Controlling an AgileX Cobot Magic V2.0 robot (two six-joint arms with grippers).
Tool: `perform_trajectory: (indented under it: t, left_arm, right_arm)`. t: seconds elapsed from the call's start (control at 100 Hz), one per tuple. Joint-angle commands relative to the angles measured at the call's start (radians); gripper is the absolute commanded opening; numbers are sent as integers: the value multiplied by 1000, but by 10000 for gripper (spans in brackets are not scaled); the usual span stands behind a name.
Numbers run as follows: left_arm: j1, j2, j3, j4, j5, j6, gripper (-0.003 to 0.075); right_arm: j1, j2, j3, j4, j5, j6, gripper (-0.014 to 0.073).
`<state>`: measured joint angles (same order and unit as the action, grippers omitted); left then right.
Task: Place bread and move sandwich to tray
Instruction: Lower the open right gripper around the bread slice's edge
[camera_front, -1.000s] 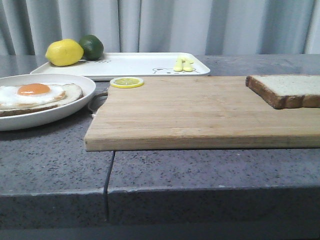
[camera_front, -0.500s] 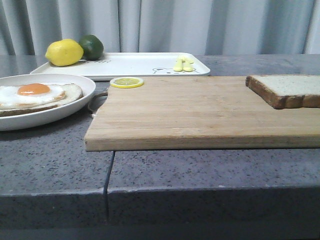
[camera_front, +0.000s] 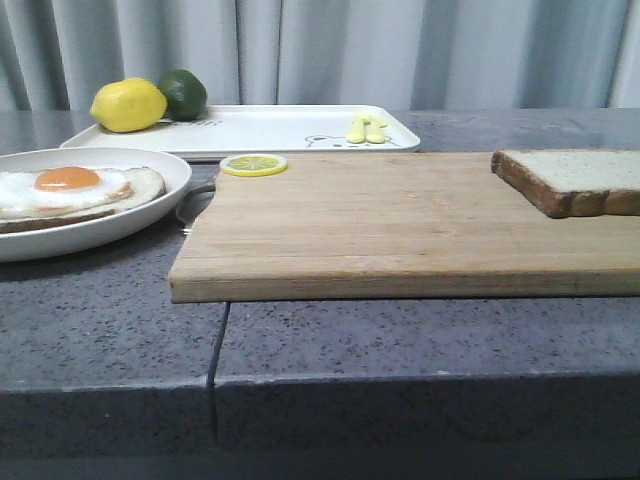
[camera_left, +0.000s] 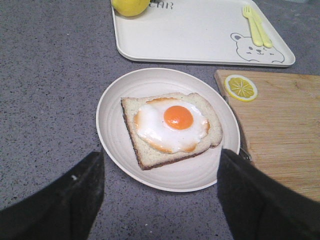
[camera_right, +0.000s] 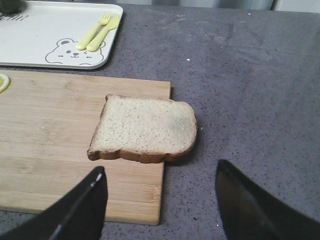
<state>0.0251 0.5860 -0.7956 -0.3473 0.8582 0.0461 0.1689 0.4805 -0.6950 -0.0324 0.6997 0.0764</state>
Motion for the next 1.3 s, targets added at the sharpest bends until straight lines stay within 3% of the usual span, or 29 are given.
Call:
perform_trajectory:
  t: [0.0,0.4,0.61,0.85,1.18,1.29]
  left_arm:
    - [-6,10,-32,-28,-53,-6,452]
    - [-6,10,-32,-28,-53,-6,452]
    - [-6,10,-32,-28,-53,-6,452]
    - [-6,10,-32,-28,-53,-6,452]
    - [-6,10,-32,-28,-53,-6,452]
    - [-6,10,-32,-28,-53,-6,452]
  right_arm:
    - [-4,12,-37,-3,-82,3,479]
    - [-20,27,-37,53,-77,-21,479]
    - [-164,108,-37,196,-78,-190,479]
    - [-371,212,-37,505,-109,-395,479]
    - [-573,378,38,1015,-107,-710,479]
    - [-619,439,78,1132,-102,-791,479]
